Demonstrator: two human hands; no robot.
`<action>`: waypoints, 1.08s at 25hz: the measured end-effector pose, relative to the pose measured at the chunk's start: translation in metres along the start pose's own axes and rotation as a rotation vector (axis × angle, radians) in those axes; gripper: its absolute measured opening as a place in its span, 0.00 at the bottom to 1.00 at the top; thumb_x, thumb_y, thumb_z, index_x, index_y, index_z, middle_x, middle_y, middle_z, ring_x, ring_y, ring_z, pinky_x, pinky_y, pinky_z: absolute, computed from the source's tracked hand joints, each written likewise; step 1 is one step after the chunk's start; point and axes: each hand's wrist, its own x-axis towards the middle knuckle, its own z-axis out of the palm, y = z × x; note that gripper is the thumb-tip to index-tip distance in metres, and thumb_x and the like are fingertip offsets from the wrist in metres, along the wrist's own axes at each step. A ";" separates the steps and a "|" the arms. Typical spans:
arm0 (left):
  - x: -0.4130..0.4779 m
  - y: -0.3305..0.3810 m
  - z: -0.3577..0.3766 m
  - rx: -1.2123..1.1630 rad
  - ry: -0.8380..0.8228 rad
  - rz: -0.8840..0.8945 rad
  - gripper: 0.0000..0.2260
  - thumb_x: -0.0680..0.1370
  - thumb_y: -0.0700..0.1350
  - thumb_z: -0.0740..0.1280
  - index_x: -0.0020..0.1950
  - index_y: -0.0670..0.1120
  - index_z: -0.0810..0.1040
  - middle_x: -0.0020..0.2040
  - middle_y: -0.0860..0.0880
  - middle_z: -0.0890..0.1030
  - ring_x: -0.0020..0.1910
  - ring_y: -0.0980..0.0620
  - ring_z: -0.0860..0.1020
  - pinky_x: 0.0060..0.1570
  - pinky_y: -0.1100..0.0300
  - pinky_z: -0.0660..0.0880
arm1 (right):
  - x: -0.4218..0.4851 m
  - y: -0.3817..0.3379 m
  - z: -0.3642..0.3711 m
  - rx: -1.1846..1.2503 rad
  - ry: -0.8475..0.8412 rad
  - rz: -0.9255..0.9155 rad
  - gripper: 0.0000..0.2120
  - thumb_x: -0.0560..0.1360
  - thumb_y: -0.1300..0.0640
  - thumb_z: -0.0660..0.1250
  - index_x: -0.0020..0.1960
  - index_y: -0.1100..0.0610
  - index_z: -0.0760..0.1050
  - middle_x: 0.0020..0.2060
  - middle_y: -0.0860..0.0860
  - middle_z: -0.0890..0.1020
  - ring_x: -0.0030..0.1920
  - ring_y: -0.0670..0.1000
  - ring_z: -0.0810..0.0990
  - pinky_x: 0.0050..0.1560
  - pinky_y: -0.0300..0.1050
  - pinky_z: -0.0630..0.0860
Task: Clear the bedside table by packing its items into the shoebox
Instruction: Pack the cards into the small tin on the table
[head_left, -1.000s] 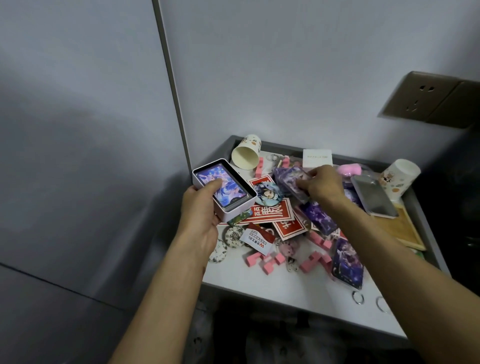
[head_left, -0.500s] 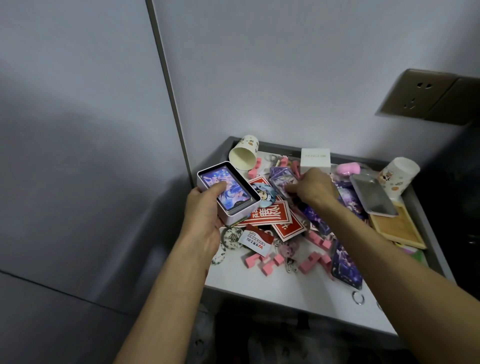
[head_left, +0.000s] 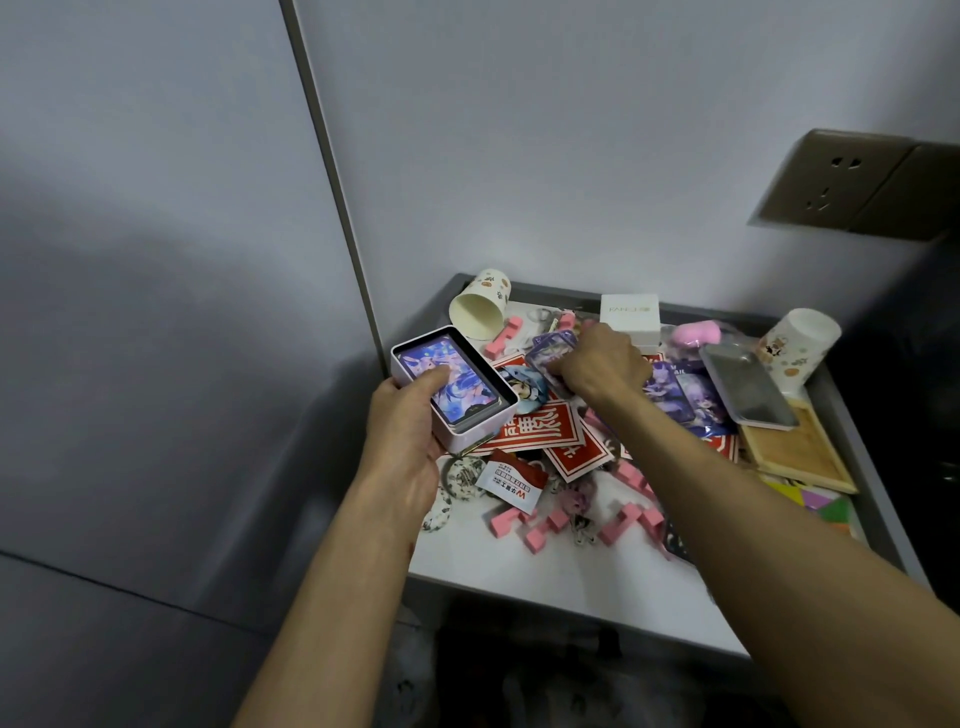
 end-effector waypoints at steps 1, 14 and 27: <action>0.000 0.000 0.000 0.001 0.001 0.000 0.13 0.78 0.40 0.69 0.62 0.41 0.74 0.45 0.44 0.87 0.39 0.46 0.86 0.30 0.54 0.81 | 0.001 0.000 0.001 0.011 -0.004 -0.001 0.10 0.76 0.51 0.69 0.45 0.56 0.72 0.41 0.53 0.79 0.39 0.54 0.76 0.36 0.44 0.68; -0.003 -0.007 0.005 0.080 -0.141 -0.002 0.13 0.79 0.41 0.68 0.62 0.40 0.75 0.49 0.42 0.86 0.47 0.45 0.86 0.41 0.49 0.83 | -0.061 0.018 -0.070 0.777 -0.063 -0.227 0.07 0.80 0.57 0.63 0.43 0.53 0.75 0.38 0.49 0.82 0.35 0.47 0.83 0.31 0.37 0.76; -0.011 -0.029 0.029 0.152 -0.324 0.019 0.11 0.80 0.41 0.66 0.62 0.43 0.80 0.55 0.42 0.85 0.51 0.44 0.85 0.50 0.46 0.81 | -0.104 0.018 -0.045 0.773 -0.060 -0.294 0.17 0.76 0.56 0.69 0.61 0.51 0.67 0.43 0.42 0.79 0.40 0.39 0.80 0.37 0.34 0.78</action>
